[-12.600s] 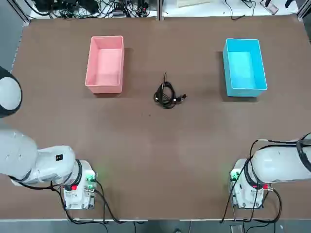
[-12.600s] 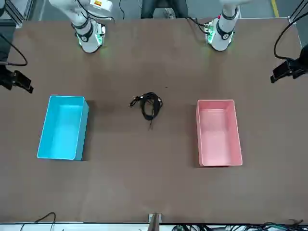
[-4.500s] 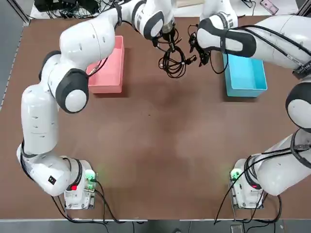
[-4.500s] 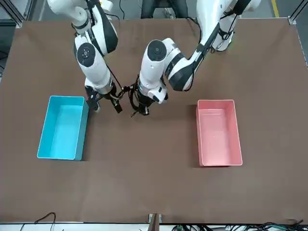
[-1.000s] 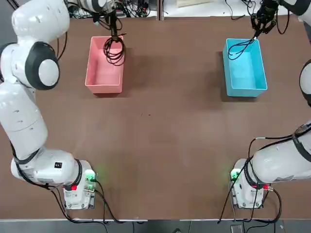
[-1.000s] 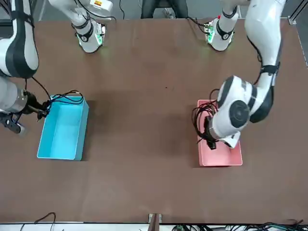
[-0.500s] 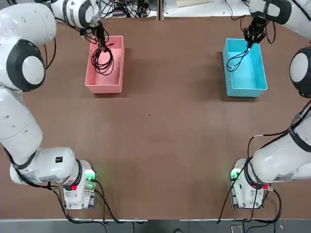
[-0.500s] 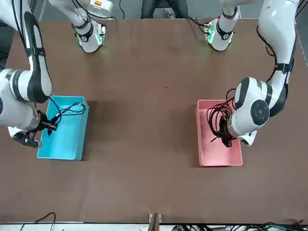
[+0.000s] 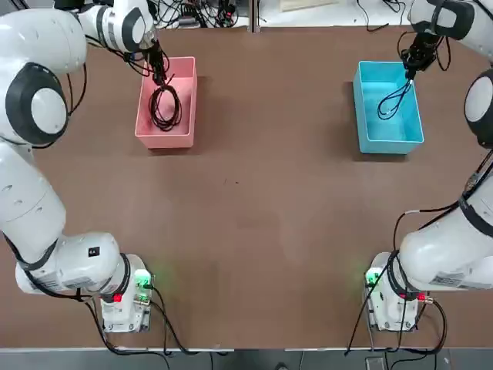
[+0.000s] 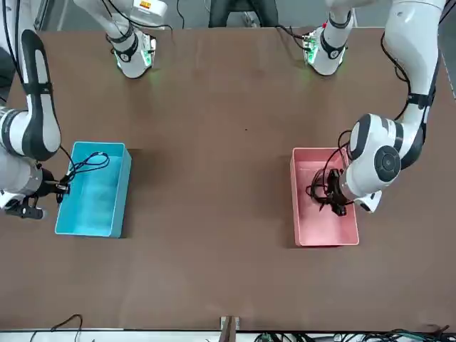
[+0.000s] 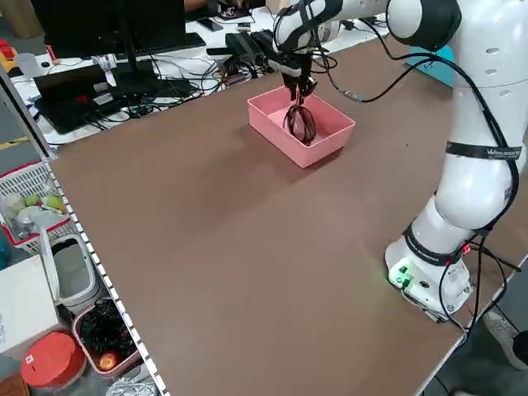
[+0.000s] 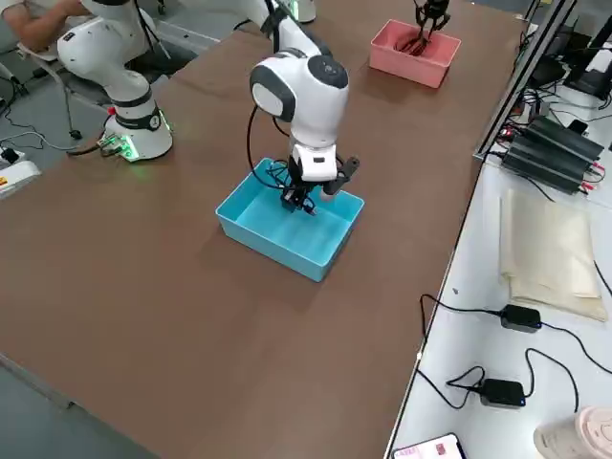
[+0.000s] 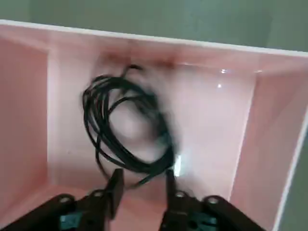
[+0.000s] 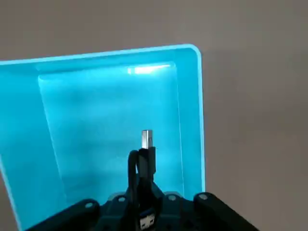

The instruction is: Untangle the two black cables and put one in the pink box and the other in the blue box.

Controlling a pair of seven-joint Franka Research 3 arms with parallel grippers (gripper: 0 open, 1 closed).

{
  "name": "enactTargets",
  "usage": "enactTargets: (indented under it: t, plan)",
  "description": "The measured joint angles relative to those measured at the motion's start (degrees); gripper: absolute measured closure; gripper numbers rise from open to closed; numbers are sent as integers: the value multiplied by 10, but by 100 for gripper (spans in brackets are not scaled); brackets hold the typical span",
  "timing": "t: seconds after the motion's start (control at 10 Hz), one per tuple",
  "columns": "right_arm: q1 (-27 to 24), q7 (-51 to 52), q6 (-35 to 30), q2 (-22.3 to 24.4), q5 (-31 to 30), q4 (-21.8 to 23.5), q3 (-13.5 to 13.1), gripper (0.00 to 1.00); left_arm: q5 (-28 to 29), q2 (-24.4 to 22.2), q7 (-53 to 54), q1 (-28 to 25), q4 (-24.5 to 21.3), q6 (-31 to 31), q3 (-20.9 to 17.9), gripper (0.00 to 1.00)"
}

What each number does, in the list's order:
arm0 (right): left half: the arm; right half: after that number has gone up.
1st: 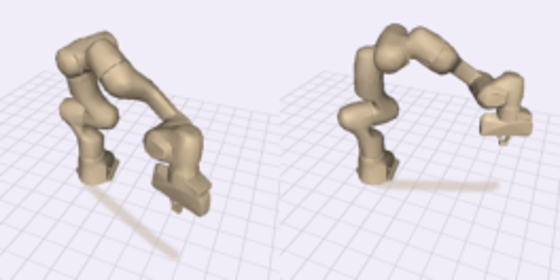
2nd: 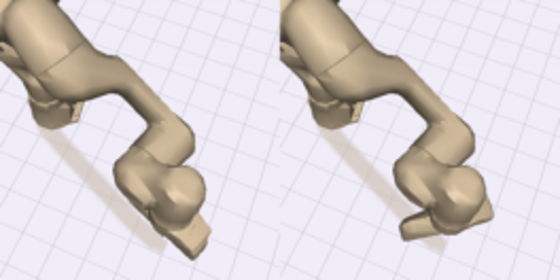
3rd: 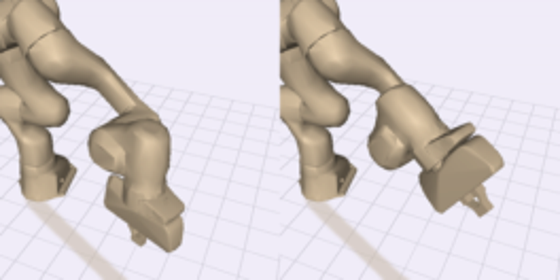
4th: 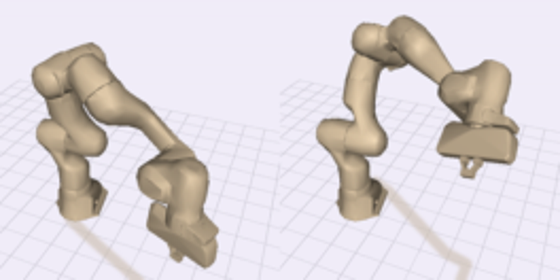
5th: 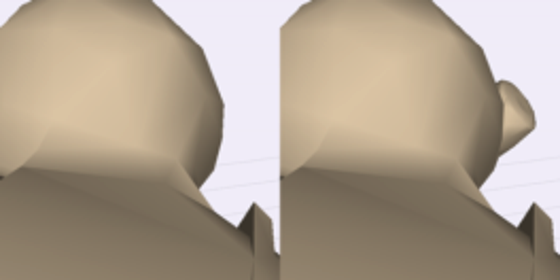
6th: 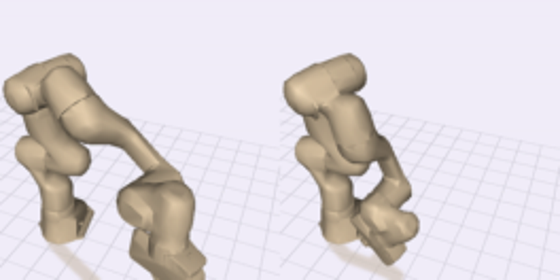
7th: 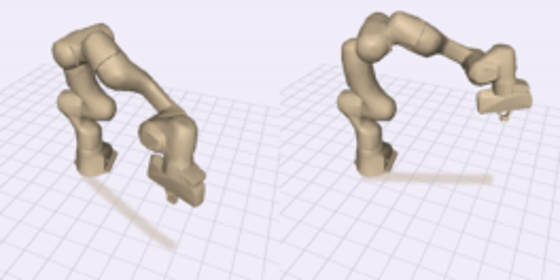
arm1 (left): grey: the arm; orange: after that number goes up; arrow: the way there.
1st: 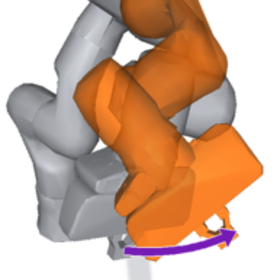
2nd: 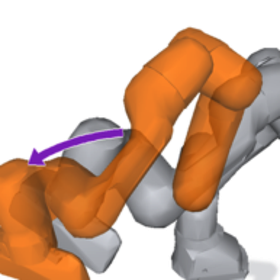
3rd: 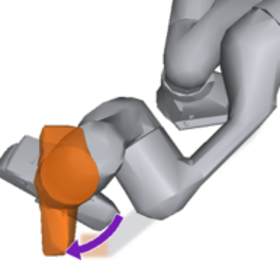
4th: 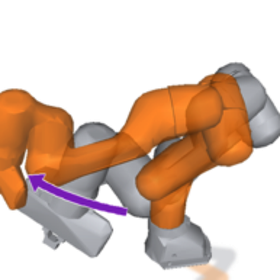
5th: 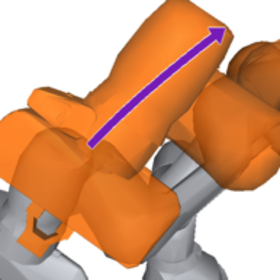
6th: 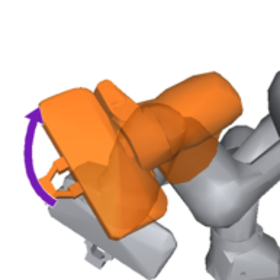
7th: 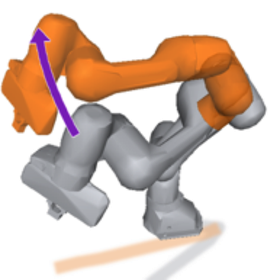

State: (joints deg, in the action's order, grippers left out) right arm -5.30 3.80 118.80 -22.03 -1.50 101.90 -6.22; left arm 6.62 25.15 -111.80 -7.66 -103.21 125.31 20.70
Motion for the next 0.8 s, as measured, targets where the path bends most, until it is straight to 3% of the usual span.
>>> enactTargets:
  t: [0.3, 0.5, 0.7, 0.8]
  plan:
    - [4, 2, 39, -34, -1, 0, 6, 94, 0, -28, 6, 0, 21, 1, 8, 4]
    - [8, 2, 46, -44, -1, 0, 8, 91, 1, -62, 63, 1, 32, -43, 16, 0]
    - [10, 3, 56, -48, -1, 0, 8, 78, 1, -83, 115, 1, 59, -111, 23, 0]
    - [11, 4, 58, -49, -1, 0, 9, 66, 1, -94, 145, 0, 70, -122, 23, 0]
